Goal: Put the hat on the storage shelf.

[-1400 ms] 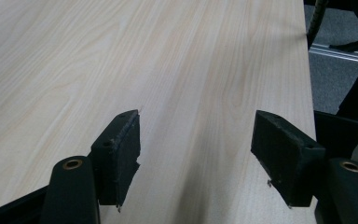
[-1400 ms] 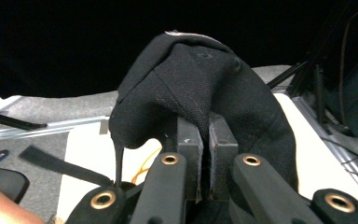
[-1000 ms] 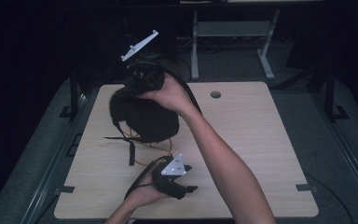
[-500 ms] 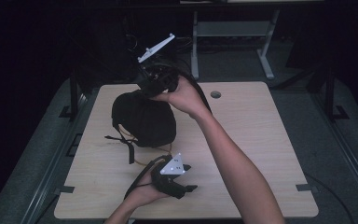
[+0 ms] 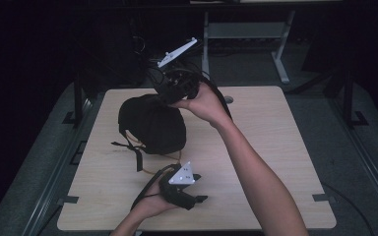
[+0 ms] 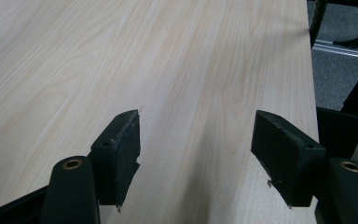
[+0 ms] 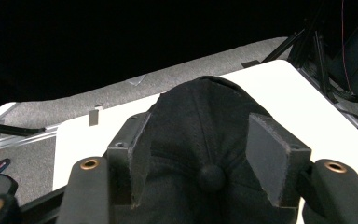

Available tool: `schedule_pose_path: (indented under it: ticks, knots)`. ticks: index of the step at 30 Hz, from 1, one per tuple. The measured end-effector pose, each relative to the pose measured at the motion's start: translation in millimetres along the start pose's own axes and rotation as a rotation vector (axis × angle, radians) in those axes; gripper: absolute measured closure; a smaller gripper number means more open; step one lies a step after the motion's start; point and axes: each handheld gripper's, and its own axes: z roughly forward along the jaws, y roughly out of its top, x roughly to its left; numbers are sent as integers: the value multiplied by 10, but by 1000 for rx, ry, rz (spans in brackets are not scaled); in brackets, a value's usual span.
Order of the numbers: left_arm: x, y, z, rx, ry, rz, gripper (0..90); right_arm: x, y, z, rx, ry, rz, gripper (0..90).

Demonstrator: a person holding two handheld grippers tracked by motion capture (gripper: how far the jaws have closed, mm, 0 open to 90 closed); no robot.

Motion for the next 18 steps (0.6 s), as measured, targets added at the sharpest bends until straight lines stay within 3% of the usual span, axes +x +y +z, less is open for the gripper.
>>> schedule_pose_path:
  ticks: [18]
  knots:
    - [2,-12,-12,-6,2,-18,321,-139,-314,-331,-15,-44,34,346]
